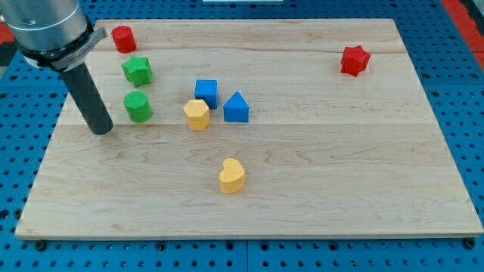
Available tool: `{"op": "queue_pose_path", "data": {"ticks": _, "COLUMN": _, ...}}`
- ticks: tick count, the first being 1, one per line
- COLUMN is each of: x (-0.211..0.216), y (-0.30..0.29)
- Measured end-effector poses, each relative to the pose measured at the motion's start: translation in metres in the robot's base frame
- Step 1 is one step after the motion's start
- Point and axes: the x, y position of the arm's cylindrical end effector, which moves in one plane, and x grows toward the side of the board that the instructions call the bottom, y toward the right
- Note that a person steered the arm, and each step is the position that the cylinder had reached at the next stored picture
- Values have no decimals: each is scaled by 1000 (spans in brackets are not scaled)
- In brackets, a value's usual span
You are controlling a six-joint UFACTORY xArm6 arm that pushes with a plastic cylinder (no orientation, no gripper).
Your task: Move your arm closer to the green circle
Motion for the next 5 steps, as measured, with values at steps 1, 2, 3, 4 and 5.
{"op": "queue_pose_path", "data": {"ticks": 1, "x": -7, "y": 0}}
{"op": "queue_pose_path", "data": {"ticks": 2, "x": -7, "y": 0}}
{"op": "queue_pose_path", "data": {"ticks": 3, "x": -7, "y": 1}}
{"op": "queue_pose_path", "data": {"ticks": 4, "x": -7, "y": 13}}
{"op": "queue_pose_path", "data": {"ticks": 5, "x": -6, "y": 14}}
